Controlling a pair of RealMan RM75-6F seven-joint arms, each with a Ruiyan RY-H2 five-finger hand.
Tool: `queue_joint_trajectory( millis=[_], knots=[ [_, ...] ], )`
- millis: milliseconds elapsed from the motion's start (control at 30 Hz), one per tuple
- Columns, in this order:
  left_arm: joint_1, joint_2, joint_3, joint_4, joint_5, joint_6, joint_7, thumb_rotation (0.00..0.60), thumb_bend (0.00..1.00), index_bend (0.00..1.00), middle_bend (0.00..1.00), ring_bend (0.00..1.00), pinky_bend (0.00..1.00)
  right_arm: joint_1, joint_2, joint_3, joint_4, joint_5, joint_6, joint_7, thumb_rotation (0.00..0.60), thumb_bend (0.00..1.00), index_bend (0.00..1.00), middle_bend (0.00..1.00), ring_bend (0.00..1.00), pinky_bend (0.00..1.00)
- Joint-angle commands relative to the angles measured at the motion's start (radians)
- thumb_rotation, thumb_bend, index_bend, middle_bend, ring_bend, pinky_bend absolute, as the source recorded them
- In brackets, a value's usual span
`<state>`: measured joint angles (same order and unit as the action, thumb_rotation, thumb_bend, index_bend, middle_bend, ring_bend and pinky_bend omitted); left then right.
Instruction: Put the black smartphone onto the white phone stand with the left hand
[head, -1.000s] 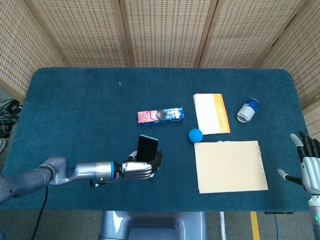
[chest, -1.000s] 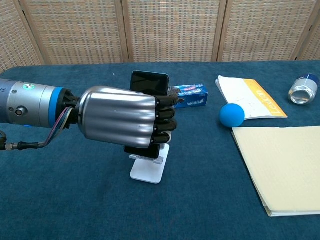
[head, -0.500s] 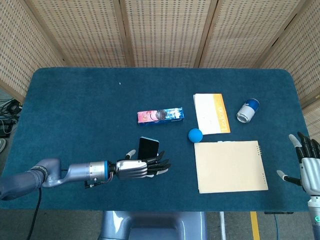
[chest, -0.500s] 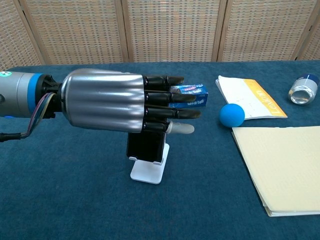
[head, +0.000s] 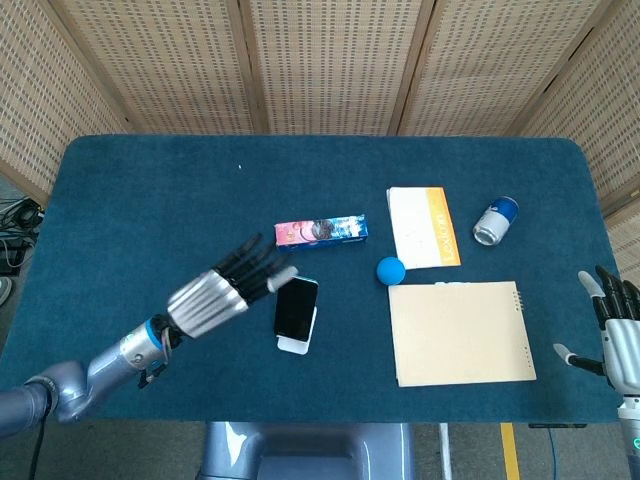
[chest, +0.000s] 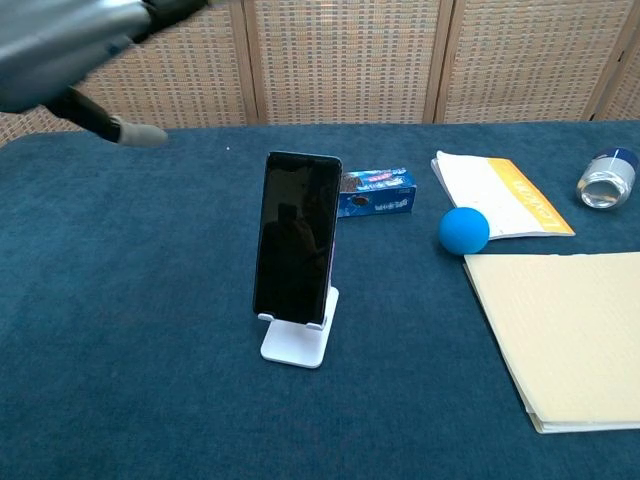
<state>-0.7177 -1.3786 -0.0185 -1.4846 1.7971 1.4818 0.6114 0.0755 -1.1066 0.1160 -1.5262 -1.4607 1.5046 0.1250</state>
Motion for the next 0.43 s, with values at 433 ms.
queue_joint_trajectory(
  millis=[433],
  knots=[
    [0.5, 0.193, 0.159, -0.275, -0.407, 0.169, -0.483, 0.6, 0.0, 0.0, 0.0, 0.0, 0.0, 0.002, -0.012, -0.005, -0.001, -0.005, 0.001, -0.049, 0.6, 0.0, 0.01, 0.0, 0.0, 0.0]
  ],
)
